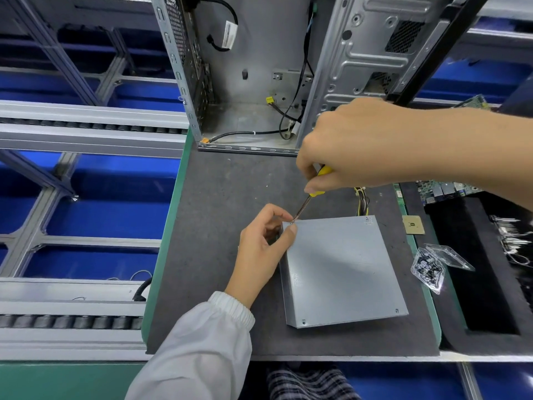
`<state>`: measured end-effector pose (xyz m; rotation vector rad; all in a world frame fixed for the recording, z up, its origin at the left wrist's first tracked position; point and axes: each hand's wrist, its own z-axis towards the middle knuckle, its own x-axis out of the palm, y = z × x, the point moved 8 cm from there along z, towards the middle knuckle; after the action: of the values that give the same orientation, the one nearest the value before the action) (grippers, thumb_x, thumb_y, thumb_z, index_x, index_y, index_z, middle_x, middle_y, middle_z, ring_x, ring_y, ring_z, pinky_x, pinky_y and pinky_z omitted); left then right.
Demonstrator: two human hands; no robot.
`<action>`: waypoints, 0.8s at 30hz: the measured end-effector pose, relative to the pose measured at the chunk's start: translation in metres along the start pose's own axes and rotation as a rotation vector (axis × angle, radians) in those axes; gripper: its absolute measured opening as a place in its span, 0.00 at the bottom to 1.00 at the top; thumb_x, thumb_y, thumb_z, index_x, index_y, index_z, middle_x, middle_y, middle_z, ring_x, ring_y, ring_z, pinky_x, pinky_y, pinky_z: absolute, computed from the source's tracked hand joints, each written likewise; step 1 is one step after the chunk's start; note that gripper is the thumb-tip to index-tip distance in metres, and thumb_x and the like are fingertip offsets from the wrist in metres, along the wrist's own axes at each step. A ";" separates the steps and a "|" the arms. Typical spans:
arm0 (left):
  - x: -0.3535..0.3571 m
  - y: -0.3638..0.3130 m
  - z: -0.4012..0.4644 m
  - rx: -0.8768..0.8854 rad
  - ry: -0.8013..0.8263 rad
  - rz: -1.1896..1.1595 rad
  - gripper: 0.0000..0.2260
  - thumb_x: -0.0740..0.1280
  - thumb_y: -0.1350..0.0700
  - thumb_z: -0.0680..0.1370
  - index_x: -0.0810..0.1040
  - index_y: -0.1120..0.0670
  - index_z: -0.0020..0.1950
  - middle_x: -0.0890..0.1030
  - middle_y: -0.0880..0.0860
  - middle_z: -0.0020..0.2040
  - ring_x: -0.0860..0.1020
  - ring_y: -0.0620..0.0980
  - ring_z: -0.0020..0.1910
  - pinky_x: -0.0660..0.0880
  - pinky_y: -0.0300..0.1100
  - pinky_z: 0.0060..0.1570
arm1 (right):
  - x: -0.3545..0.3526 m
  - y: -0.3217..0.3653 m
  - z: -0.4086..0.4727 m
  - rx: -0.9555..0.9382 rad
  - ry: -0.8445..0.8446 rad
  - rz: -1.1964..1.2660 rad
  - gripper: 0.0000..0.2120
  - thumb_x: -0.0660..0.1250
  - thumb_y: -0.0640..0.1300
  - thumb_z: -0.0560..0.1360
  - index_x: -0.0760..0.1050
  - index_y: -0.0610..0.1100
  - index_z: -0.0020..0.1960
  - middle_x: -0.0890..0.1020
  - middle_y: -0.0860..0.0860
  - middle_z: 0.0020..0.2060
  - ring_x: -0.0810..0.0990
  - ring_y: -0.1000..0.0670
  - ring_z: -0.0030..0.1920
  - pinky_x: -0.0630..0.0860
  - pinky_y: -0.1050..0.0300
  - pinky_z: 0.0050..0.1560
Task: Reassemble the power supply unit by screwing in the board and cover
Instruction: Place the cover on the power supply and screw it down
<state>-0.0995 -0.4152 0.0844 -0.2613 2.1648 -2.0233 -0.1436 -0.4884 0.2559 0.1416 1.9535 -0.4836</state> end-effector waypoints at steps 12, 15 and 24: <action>0.002 -0.007 0.003 -0.047 -0.060 -0.081 0.13 0.68 0.63 0.78 0.77 0.46 0.38 0.82 0.65 0.46 0.76 0.72 0.45 0.74 0.68 0.45 | 0.003 0.014 0.002 0.004 0.096 0.021 0.07 0.67 0.46 0.73 0.76 0.50 0.51 0.65 0.54 0.31 0.70 0.47 0.35 0.74 0.52 0.39; 0.001 -0.005 0.005 -0.081 -0.039 -0.118 0.14 0.69 0.64 0.77 0.78 0.46 0.38 0.86 0.56 0.46 0.78 0.70 0.47 0.77 0.64 0.46 | 0.004 0.015 0.002 -0.030 0.111 0.018 0.04 0.66 0.43 0.72 0.74 0.50 0.47 0.66 0.54 0.31 0.73 0.46 0.37 0.73 0.53 0.37; 0.004 0.002 0.007 -0.138 -0.011 -0.275 0.07 0.69 0.67 0.77 0.77 0.57 0.41 0.86 0.54 0.48 0.84 0.55 0.48 0.81 0.43 0.45 | 0.007 0.014 0.008 -0.057 0.107 0.005 0.03 0.67 0.43 0.70 0.74 0.50 0.41 0.70 0.53 0.31 0.76 0.45 0.36 0.67 0.60 0.28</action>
<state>-0.1017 -0.4227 0.0823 -0.6182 2.3778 -1.9980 -0.1352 -0.4793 0.2431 0.1376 2.0688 -0.4240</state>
